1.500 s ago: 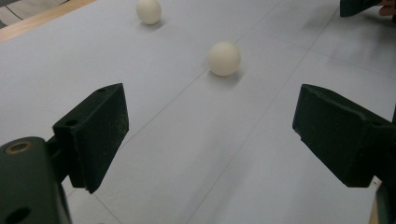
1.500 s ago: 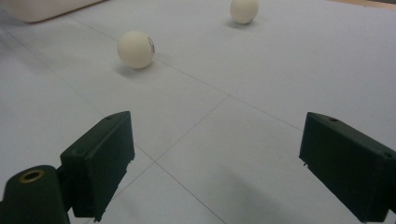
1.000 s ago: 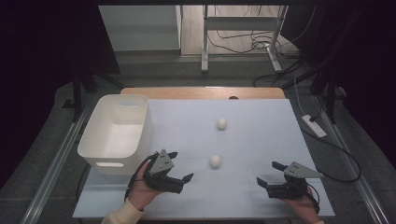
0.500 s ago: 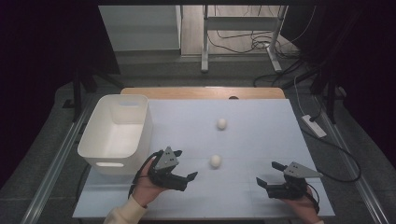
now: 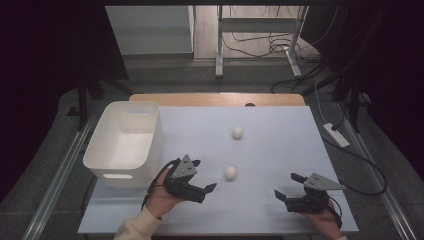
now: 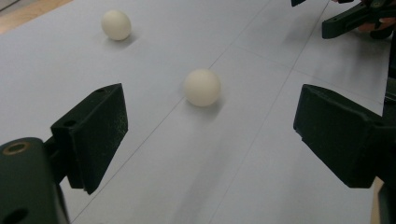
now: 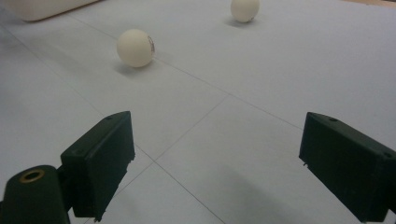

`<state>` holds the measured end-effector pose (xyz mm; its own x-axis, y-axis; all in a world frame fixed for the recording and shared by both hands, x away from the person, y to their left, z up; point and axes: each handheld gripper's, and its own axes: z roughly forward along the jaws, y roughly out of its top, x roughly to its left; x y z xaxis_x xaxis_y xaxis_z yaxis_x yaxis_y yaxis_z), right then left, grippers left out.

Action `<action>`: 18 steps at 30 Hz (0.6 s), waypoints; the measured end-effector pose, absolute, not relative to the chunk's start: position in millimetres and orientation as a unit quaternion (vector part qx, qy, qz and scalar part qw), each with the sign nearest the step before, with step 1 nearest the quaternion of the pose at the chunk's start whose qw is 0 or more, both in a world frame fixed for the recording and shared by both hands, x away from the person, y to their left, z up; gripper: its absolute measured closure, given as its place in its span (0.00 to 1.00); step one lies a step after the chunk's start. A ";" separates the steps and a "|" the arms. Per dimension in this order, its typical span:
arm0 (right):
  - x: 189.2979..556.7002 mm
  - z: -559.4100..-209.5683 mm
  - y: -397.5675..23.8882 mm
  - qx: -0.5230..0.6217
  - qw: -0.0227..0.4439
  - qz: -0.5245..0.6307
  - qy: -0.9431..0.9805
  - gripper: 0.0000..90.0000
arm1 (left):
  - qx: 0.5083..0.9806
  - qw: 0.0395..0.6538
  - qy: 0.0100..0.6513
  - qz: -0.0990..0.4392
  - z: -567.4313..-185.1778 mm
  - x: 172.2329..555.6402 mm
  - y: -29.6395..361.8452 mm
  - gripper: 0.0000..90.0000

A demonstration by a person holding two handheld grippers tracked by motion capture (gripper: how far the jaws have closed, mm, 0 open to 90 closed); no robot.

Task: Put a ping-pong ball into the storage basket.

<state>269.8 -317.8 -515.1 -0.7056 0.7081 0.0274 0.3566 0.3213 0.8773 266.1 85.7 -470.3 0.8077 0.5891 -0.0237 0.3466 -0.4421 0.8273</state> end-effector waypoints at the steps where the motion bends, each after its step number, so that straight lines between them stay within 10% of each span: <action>1: 269.8 -515.1 -317.9 0.336 0.185 0.476 0.791 0.11 | 0.839 0.448 0.278 0.134 -470.4 266.9 84.3 0.12; 18: 269.4 -514.8 -317.6 0.334 0.185 0.476 0.792 0.11 | 0.848 0.445 0.263 0.118 -470.7 278.0 62.4 0.12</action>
